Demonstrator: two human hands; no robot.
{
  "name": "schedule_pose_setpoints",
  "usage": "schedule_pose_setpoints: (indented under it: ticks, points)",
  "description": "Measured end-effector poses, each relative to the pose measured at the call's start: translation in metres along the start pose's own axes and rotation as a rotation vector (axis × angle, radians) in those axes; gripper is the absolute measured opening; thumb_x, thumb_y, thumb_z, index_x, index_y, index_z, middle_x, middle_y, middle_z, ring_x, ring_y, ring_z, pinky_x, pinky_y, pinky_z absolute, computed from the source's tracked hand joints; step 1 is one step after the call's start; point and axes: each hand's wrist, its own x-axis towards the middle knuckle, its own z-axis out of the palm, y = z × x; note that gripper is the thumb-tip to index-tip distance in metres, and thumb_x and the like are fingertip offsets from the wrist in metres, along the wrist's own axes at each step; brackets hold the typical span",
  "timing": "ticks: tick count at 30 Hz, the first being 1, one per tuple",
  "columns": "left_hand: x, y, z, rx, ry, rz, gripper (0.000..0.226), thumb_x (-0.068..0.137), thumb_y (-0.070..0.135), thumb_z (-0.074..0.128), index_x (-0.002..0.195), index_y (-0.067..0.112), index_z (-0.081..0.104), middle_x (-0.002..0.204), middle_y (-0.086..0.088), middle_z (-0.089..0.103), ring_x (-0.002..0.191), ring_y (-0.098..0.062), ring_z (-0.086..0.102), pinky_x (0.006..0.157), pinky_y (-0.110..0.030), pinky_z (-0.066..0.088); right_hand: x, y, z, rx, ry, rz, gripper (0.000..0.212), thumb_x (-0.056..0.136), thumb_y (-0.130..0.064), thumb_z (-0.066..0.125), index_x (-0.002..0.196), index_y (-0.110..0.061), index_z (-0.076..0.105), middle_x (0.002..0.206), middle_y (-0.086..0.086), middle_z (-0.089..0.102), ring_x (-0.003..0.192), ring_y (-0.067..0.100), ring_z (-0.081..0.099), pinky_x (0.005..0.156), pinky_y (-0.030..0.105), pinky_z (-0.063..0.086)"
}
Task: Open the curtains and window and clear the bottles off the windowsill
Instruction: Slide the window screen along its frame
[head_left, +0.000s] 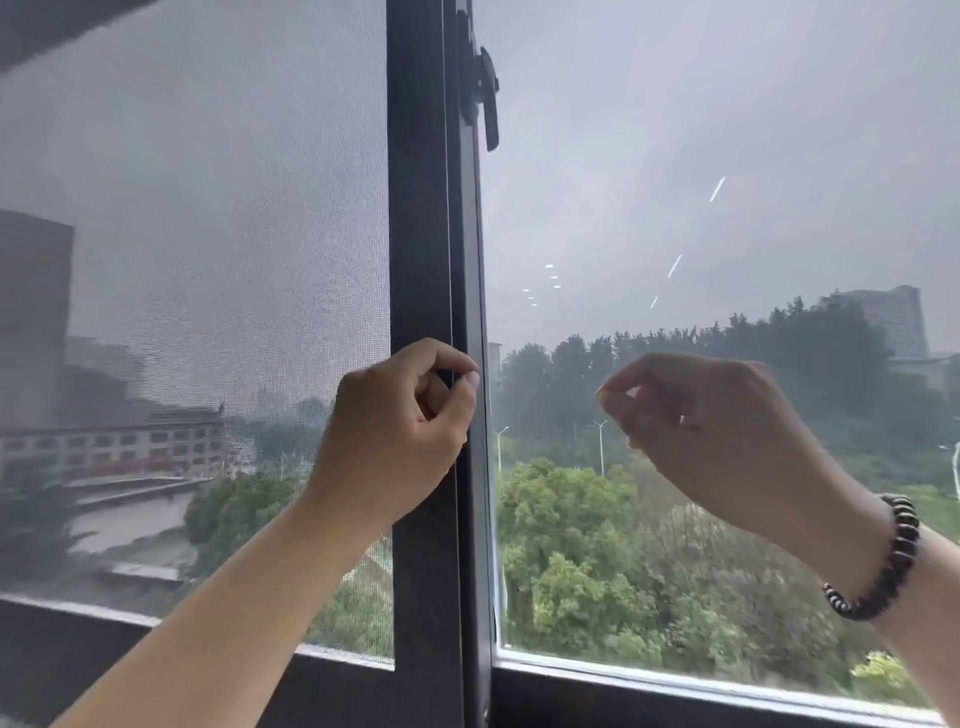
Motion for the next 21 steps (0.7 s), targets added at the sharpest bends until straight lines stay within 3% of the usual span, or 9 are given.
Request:
schedule_pose_setpoints:
  ticks: [6, 11, 14, 18, 21]
  points:
    - [0.051, 0.008, -0.009, 0.088, -0.04, 0.074, 0.008, 0.09, 0.023, 0.064, 0.084, 0.026, 0.067, 0.054, 0.001, 0.063, 0.049, -0.015, 0.064, 0.053, -0.044, 0.058, 0.04, -0.015, 0.001, 0.012, 0.02, -0.037, 0.009, 0.086, -0.026, 0.064, 0.079, -0.027, 0.07, 0.063, -0.006, 0.067, 0.063, 0.007, 0.061, 0.059, 0.02, 0.048]
    - [0.1, 0.019, -0.021, 0.166, -0.013, 0.142, 0.006, 0.088, 0.025, 0.062, 0.085, 0.024, 0.067, 0.058, 0.004, 0.063, 0.059, -0.019, 0.067, 0.06, -0.043, 0.06, 0.081, -0.031, 0.001, -0.091, 0.021, -0.125, 0.013, 0.086, -0.02, 0.062, 0.076, -0.023, 0.07, 0.063, -0.014, 0.062, 0.064, -0.006, 0.059, 0.06, 0.007, 0.043]
    - [0.124, 0.028, -0.025, 0.222, 0.008, 0.168, 0.008, 0.086, 0.025, 0.06, 0.083, 0.022, 0.067, 0.058, 0.007, 0.061, 0.061, -0.021, 0.066, 0.066, -0.043, 0.06, 0.108, -0.04, -0.002, -0.167, 0.031, -0.15, 0.015, 0.086, -0.019, 0.058, 0.075, -0.022, 0.069, 0.069, -0.01, 0.064, 0.055, -0.001, 0.056, 0.052, 0.002, 0.039]
    - [0.146, 0.041, -0.023, 0.33, 0.053, 0.209, 0.008, 0.086, 0.023, 0.059, 0.081, 0.021, 0.064, 0.058, 0.013, 0.053, 0.065, -0.015, 0.06, 0.072, -0.038, 0.057, 0.142, -0.05, -0.011, -0.098, 0.086, -0.105, 0.019, 0.086, -0.015, 0.055, 0.074, -0.018, 0.07, 0.069, -0.008, 0.066, 0.054, 0.005, 0.064, 0.041, 0.006, 0.042]
    - [0.158, 0.046, -0.019, 0.381, 0.147, 0.241, 0.008, 0.083, 0.025, 0.059, 0.084, 0.021, 0.066, 0.066, 0.01, 0.061, 0.075, -0.017, 0.062, 0.073, -0.035, 0.055, 0.159, -0.051, -0.013, -0.04, 0.128, -0.073, 0.019, 0.086, -0.012, 0.054, 0.074, -0.014, 0.069, 0.069, 0.0, 0.068, 0.044, 0.005, 0.064, 0.053, 0.024, 0.058]
